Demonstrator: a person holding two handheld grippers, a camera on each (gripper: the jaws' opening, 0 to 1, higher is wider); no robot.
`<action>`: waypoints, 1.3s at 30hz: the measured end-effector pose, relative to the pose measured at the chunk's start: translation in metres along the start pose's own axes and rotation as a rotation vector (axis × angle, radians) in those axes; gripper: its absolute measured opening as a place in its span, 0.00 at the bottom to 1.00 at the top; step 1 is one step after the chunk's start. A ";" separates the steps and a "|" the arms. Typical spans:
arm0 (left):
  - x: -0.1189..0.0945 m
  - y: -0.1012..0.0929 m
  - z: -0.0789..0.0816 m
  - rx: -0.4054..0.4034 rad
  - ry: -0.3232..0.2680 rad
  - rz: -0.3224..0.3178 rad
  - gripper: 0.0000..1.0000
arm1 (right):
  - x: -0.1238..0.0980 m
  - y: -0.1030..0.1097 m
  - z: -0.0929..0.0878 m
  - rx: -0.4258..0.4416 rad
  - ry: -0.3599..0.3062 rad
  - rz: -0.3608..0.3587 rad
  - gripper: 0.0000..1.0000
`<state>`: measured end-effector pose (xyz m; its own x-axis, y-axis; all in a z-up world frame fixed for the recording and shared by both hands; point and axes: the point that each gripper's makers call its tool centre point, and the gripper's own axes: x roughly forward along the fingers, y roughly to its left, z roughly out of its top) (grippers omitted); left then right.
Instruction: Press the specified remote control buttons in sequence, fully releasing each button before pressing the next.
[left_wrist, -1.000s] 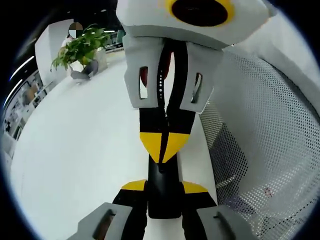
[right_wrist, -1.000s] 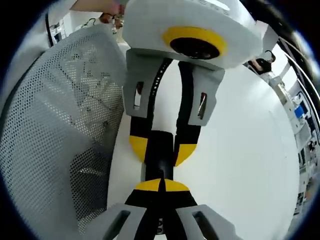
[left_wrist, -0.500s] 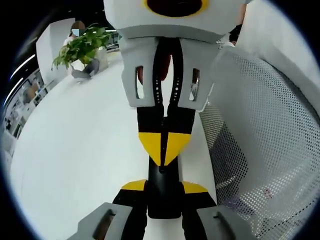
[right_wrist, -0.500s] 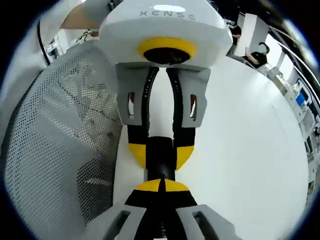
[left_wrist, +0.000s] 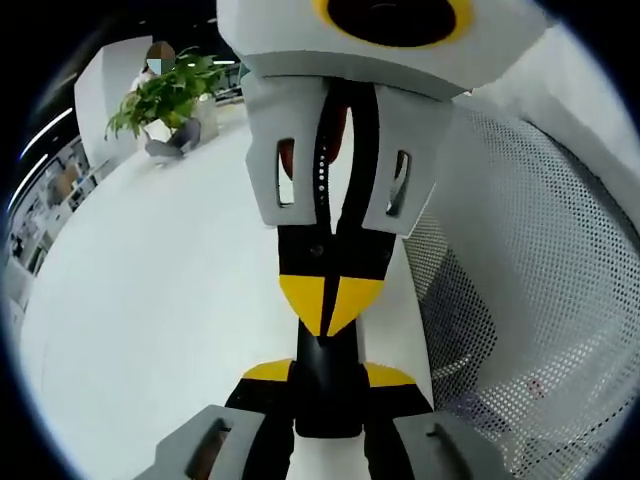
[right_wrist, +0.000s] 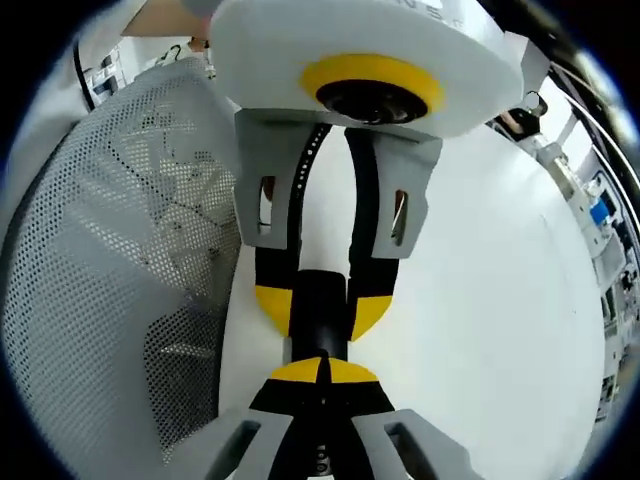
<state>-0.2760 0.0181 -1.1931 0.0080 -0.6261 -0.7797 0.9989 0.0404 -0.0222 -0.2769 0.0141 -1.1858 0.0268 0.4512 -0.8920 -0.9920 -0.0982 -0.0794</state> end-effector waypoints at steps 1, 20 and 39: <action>0.000 0.000 0.000 0.001 0.000 -0.001 0.24 | -0.001 -0.001 0.001 0.035 -0.024 0.003 0.00; 0.000 0.000 0.001 0.006 0.013 0.000 0.24 | 0.001 0.000 0.006 0.070 -0.057 0.002 0.00; 0.003 0.000 0.002 -0.009 0.081 0.020 0.24 | 0.002 -0.004 0.006 0.170 -0.089 -0.077 0.00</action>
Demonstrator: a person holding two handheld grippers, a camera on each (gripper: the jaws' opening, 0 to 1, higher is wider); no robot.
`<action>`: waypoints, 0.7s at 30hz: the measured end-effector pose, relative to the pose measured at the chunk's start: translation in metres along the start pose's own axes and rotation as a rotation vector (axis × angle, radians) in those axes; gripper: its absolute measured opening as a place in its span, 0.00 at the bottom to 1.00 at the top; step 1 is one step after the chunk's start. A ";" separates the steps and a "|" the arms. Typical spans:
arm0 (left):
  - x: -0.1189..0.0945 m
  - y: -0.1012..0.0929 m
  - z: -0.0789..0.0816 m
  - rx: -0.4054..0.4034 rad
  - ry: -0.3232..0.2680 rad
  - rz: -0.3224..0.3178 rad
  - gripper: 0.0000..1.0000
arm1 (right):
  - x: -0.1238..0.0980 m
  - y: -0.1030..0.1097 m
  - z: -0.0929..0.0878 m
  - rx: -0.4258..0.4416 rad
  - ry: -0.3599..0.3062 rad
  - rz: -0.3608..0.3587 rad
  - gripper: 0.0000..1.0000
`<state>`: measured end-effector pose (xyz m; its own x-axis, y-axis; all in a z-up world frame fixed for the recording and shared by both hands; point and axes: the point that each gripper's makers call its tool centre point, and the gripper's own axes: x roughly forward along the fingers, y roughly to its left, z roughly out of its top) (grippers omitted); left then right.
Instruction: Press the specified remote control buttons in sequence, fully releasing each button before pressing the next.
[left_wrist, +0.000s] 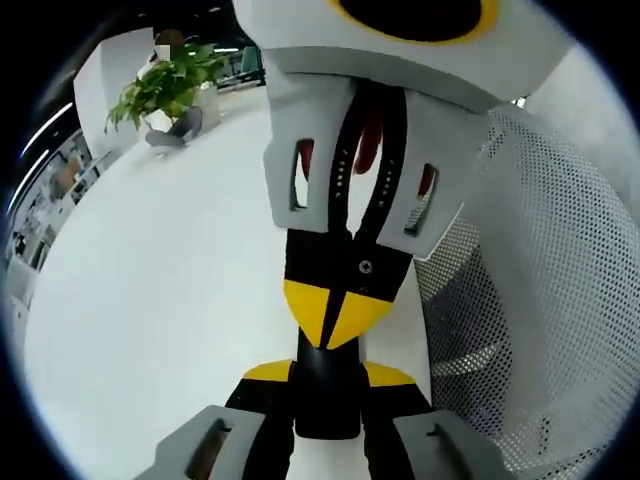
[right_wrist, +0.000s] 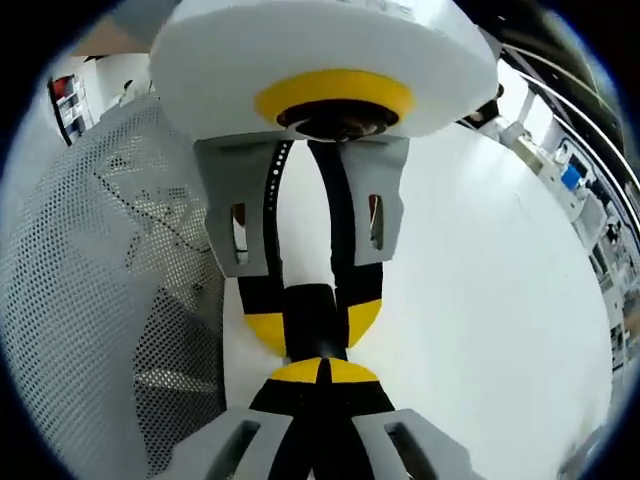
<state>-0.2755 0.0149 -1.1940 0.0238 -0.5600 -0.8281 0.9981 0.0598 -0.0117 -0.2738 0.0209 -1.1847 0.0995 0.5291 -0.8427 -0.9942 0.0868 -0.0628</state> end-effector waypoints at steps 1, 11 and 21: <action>0.000 0.000 0.000 0.003 0.008 -0.001 0.24 | 0.000 0.000 0.000 0.007 -0.002 0.001 0.00; -0.001 0.000 -0.001 0.004 0.015 -0.001 0.24 | -0.001 -0.001 0.001 0.061 -0.030 0.018 0.00; -0.002 0.001 -0.002 -0.015 0.001 0.003 0.24 | -0.016 0.000 -0.012 0.093 -0.033 0.067 0.19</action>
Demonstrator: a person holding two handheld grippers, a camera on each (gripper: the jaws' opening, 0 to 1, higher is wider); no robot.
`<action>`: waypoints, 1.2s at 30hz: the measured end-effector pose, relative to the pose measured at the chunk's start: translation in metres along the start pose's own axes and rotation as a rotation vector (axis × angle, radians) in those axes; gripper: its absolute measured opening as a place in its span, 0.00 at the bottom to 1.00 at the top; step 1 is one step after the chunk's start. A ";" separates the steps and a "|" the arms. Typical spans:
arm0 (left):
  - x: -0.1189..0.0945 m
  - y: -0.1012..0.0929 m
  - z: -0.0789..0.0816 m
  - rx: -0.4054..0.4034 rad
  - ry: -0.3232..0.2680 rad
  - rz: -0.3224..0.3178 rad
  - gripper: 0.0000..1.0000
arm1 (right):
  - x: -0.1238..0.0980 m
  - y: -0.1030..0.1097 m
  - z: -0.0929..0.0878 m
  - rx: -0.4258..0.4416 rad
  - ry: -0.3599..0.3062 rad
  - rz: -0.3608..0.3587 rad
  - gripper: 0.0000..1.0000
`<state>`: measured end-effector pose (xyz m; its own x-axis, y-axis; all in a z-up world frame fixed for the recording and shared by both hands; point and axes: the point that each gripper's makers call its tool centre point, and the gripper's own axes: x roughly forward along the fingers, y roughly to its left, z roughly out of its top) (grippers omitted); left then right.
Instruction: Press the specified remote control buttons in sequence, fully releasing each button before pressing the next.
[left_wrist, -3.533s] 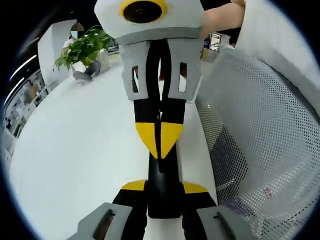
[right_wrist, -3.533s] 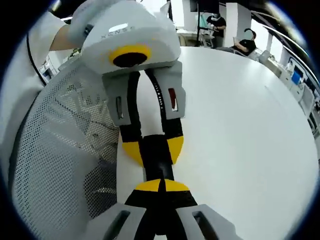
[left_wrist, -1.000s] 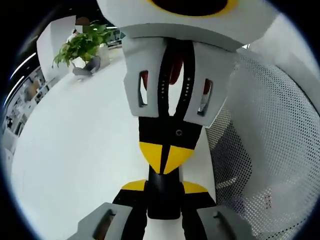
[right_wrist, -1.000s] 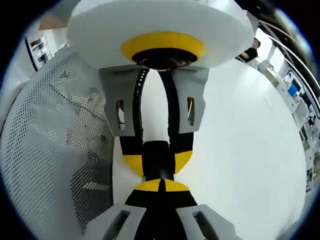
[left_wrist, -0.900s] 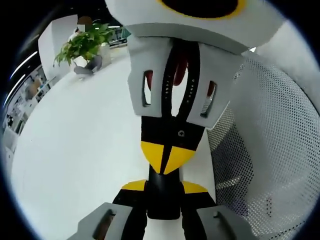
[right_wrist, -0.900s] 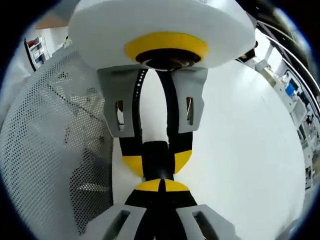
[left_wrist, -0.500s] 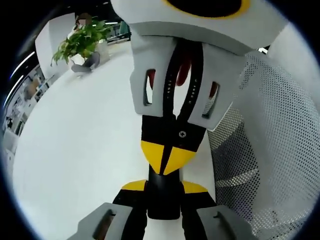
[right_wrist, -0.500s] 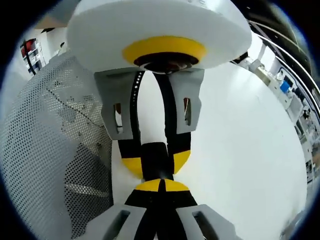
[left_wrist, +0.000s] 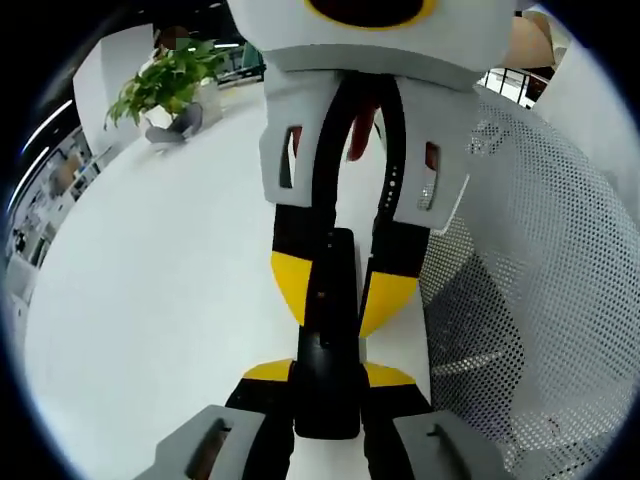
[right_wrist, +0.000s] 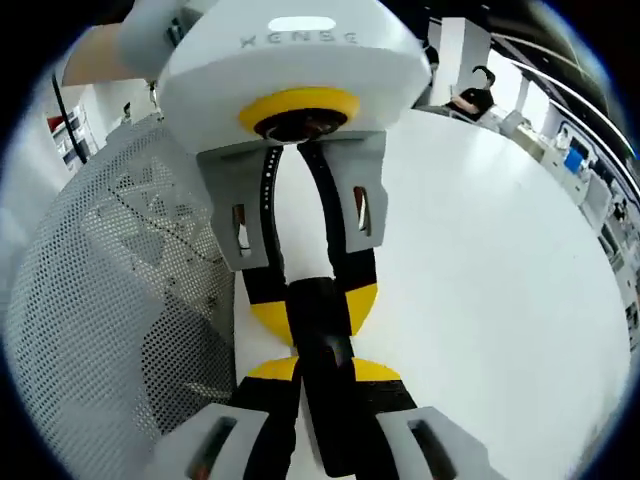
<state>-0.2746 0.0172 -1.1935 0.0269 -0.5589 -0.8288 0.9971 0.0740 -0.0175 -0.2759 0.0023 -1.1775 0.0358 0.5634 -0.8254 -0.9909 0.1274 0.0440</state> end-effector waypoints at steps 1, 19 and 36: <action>0.000 0.000 0.000 -0.001 -0.003 0.001 0.24 | -0.002 0.000 -0.004 -0.006 0.006 -0.001 0.21; 0.001 0.002 0.001 -0.002 -0.003 0.008 0.24 | 0.001 -0.010 -0.029 -0.040 0.033 0.018 0.23; -0.002 0.004 0.002 -0.151 -0.058 0.096 0.37 | 0.002 -0.007 -0.030 -0.086 0.038 -0.009 0.22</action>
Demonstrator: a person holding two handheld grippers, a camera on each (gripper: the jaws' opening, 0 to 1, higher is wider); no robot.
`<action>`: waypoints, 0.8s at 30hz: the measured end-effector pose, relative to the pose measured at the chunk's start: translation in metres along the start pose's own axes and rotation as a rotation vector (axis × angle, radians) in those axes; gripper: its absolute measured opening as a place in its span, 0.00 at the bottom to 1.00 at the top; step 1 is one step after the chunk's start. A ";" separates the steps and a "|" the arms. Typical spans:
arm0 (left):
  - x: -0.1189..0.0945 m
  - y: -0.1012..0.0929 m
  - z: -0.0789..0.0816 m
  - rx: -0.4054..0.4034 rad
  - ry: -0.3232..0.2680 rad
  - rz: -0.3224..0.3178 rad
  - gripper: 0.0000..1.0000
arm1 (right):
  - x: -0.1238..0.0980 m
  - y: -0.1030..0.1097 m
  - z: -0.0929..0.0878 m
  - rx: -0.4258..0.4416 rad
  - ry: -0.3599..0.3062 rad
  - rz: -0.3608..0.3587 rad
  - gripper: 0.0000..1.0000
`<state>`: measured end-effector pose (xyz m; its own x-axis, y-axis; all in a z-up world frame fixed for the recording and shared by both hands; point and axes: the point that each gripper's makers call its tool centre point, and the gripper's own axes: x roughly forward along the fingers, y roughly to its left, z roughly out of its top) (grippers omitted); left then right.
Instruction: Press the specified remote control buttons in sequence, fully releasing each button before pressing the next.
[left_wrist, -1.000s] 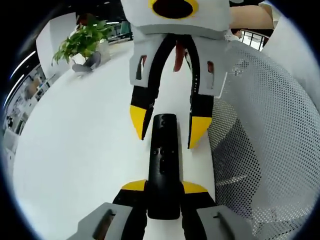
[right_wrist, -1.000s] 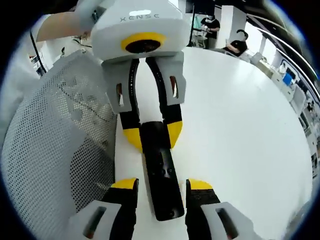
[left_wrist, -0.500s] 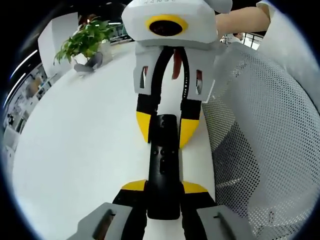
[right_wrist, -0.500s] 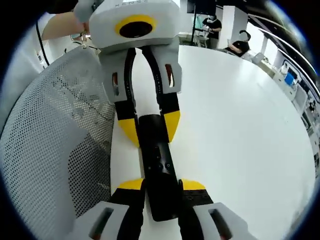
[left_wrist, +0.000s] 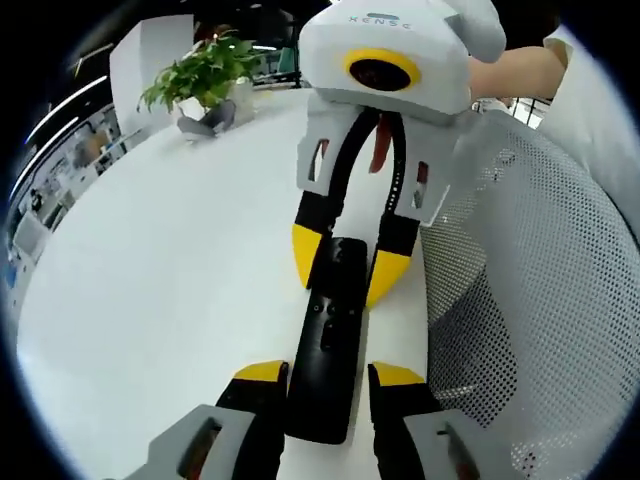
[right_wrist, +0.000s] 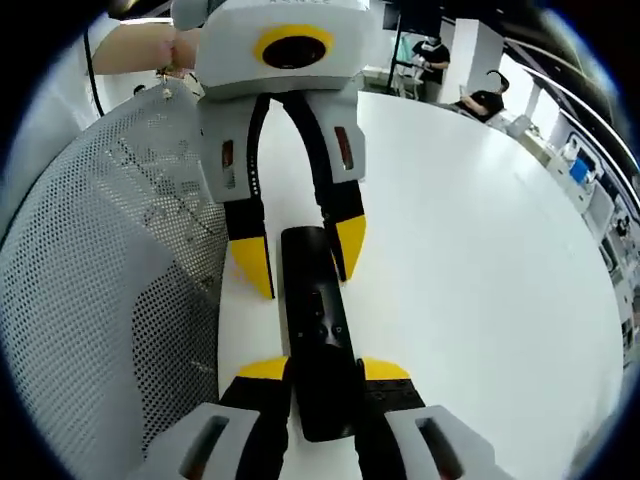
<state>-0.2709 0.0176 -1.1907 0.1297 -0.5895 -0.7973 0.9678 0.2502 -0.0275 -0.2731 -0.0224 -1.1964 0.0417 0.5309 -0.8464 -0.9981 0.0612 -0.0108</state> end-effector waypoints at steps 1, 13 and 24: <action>-0.003 0.001 0.002 -0.011 -0.026 0.018 0.39 | 0.000 0.000 0.000 0.002 0.001 0.000 0.22; -0.052 0.006 0.020 -0.195 -0.245 0.101 0.89 | 0.001 -0.001 0.000 0.017 -0.006 -0.011 0.22; -0.125 0.025 0.052 -0.451 -0.644 0.243 1.00 | 0.001 -0.001 0.000 0.024 -0.003 -0.012 0.22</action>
<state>-0.2517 0.0579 -1.0605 0.5554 -0.7702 -0.3136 0.7350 0.6310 -0.2482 -0.2723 -0.0216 -1.1972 0.0540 0.5322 -0.8449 -0.9961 0.0875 -0.0085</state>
